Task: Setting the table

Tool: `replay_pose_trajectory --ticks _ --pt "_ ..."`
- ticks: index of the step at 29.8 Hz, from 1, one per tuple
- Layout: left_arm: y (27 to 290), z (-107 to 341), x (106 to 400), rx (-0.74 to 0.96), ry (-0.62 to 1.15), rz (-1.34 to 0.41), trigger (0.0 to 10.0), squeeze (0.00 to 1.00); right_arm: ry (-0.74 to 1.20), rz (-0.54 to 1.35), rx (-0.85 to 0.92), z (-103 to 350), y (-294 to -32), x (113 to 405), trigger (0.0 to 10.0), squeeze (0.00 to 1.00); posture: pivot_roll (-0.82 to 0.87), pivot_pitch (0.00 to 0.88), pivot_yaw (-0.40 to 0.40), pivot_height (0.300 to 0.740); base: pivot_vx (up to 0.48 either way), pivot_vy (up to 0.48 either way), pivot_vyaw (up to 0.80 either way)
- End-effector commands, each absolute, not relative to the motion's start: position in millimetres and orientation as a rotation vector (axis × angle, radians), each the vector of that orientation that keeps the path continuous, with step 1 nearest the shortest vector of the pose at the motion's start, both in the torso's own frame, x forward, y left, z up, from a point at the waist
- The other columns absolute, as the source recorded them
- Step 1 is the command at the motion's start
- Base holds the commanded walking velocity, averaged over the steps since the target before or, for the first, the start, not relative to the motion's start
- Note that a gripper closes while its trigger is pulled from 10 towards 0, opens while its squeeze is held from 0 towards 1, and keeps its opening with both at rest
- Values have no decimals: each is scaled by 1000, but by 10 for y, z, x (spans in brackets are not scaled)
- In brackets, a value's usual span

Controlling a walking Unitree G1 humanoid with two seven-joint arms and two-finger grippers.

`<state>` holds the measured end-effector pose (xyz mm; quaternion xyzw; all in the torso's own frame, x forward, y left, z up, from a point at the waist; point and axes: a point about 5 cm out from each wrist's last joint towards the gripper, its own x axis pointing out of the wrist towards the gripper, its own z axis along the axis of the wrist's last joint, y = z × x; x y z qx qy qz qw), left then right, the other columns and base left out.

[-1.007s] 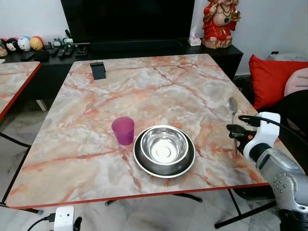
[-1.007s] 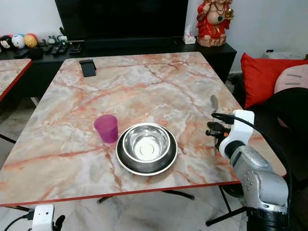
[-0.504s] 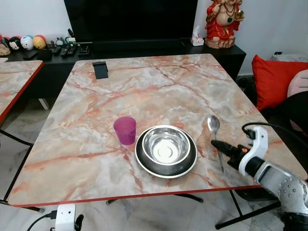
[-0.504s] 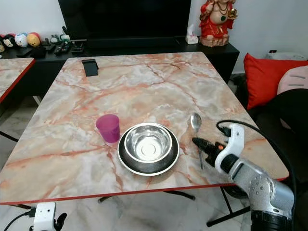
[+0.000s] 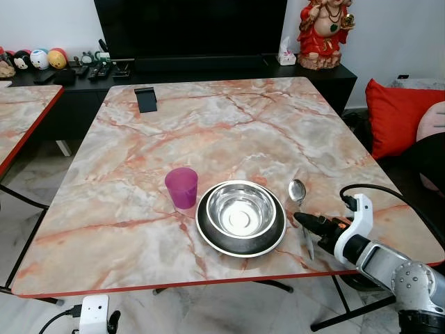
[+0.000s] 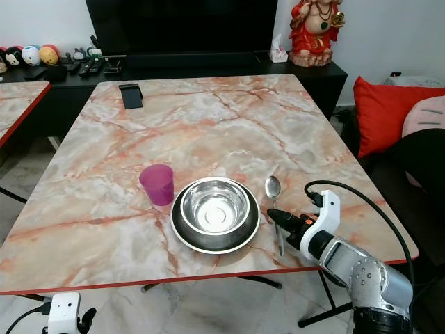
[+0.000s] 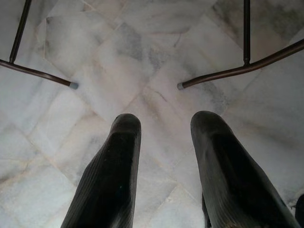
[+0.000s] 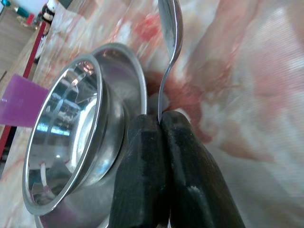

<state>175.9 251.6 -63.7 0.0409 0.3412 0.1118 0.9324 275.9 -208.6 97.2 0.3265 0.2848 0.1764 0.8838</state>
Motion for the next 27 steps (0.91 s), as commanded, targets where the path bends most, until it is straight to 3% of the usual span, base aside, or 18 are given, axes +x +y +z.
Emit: replay_pose_trajectory --ticks 1,25,26,27 --pt "2544 -649 1723 83 712 240 10000 0 587 391 655 1019 -2057 2759 10000 0 -83 0 -4 724 0 0 0" --pt "2538 -651 1729 91 718 236 10000 0 628 337 578 943 -2099 2753 10000 20 -86 0 3 724 0 0 0" --pt "2538 -651 1730 91 718 236 10000 0 628 337 578 942 -2100 2754 10000 169 -84 0 1 724 0 0 0" --pt "2537 -651 1731 92 718 235 10000 0 629 335 578 939 -2101 2755 10000 553 -84 0 1 724 0 0 0"
